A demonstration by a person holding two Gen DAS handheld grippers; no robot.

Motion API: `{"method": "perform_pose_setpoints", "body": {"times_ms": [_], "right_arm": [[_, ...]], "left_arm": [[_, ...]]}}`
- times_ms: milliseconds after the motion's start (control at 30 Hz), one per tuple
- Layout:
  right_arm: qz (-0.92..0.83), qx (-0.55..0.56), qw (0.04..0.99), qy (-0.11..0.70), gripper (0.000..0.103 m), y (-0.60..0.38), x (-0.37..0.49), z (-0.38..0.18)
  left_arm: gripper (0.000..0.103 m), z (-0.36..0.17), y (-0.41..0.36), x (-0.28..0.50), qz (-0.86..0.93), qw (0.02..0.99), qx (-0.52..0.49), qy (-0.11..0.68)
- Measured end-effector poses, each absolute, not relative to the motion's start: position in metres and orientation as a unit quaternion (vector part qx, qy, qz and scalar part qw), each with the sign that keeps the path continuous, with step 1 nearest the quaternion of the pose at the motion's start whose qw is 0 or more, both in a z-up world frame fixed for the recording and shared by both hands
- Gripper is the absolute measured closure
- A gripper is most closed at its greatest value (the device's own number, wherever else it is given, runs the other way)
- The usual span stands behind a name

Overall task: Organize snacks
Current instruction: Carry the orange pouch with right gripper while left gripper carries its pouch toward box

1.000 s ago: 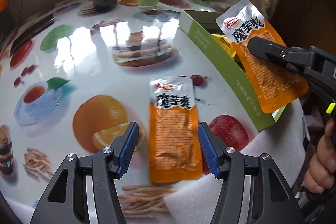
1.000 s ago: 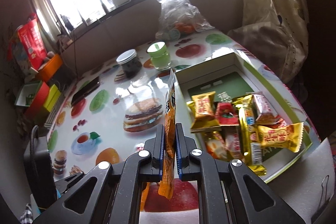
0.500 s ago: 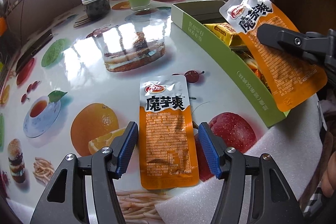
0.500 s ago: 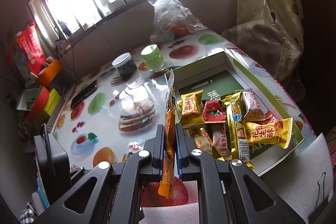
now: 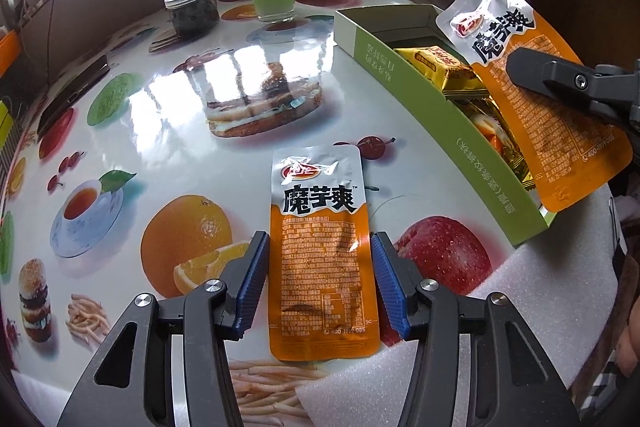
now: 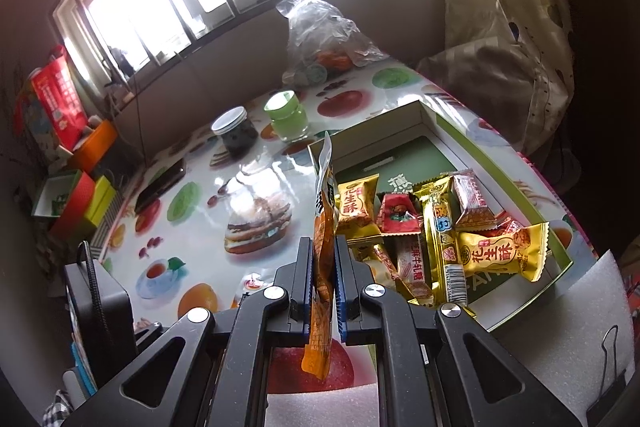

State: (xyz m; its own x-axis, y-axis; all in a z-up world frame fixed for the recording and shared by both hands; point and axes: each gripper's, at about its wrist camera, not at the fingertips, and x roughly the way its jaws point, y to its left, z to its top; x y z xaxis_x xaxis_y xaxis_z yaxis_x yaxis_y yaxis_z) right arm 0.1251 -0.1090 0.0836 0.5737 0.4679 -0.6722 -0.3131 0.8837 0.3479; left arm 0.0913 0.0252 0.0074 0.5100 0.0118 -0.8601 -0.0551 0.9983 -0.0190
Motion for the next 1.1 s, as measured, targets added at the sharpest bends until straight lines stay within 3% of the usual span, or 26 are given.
{"method": "perform_pose_setpoints", "body": {"times_ms": [367,1100], "right_arm": [[0.22,0.096,0.882,0.406,0.094,-0.111,0.123,0.085],[0.225,0.091,0.883,0.402,0.094,-0.108,0.117,0.094]], "left_arm": [[0.057,0.019,0.031,0.085,0.028,0.879,-0.035,0.475],[0.057,0.048,0.044,0.077,0.031,0.895,-0.046,0.442]]}}
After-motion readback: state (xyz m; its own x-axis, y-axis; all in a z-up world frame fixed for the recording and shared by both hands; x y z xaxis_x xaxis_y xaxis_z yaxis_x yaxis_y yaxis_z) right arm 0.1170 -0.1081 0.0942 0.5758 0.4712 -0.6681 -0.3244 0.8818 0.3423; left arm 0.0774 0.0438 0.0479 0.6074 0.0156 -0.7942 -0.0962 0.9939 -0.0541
